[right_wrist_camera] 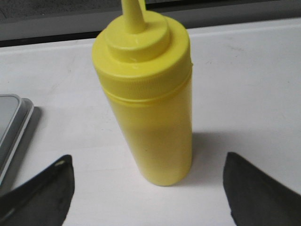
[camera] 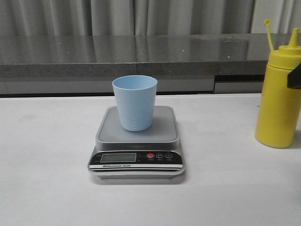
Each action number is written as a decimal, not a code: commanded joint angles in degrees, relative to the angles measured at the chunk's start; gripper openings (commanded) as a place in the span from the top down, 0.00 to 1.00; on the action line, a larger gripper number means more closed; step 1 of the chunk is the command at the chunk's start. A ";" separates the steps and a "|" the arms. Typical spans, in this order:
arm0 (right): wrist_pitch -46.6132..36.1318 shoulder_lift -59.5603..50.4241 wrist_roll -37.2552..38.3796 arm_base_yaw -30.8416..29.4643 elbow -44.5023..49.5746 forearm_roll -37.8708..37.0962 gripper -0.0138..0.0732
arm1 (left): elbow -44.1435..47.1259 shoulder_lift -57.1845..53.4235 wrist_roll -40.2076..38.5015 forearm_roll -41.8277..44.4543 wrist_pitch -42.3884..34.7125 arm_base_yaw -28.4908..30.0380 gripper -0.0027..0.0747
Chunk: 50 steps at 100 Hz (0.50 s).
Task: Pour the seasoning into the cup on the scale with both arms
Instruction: 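Reach the right gripper to the yellow squeeze bottle and grasp it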
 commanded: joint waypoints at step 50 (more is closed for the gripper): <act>-28.37 19.34 -0.27 0.11 -1.78 -1.56 0.11 | -1.42 0.44 -0.52 -0.63 -4.32 0.31 0.99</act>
